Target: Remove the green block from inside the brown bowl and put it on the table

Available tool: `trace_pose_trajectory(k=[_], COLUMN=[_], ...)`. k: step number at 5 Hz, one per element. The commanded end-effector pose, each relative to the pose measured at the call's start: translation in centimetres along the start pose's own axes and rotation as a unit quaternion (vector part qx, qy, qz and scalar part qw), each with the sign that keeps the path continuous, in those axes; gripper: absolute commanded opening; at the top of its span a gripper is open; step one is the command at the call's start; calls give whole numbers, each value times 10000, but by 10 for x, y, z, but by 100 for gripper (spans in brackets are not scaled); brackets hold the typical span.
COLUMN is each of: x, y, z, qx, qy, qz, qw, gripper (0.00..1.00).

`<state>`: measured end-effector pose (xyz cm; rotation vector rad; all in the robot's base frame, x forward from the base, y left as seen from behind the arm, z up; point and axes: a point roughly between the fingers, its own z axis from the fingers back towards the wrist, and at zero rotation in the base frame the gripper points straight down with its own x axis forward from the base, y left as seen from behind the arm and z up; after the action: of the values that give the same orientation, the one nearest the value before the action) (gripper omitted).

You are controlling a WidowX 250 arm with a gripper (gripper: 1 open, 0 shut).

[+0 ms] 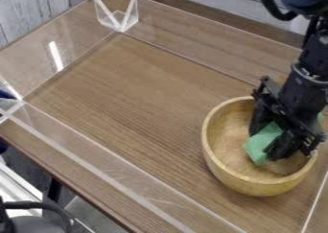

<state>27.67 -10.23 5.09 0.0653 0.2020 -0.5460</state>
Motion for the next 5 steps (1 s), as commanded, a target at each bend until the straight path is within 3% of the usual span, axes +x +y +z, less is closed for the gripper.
trace_pose_trajectory(k=[1, 3, 5], x=[-1, -19, -32], y=[7, -8, 15], z=[25, 21, 23], qx=[7, -9, 137], qy=[-622, -760, -903], qz=[71, -85, -13], qw=[9980, 9971, 9958], gripper=[0, 0, 0])
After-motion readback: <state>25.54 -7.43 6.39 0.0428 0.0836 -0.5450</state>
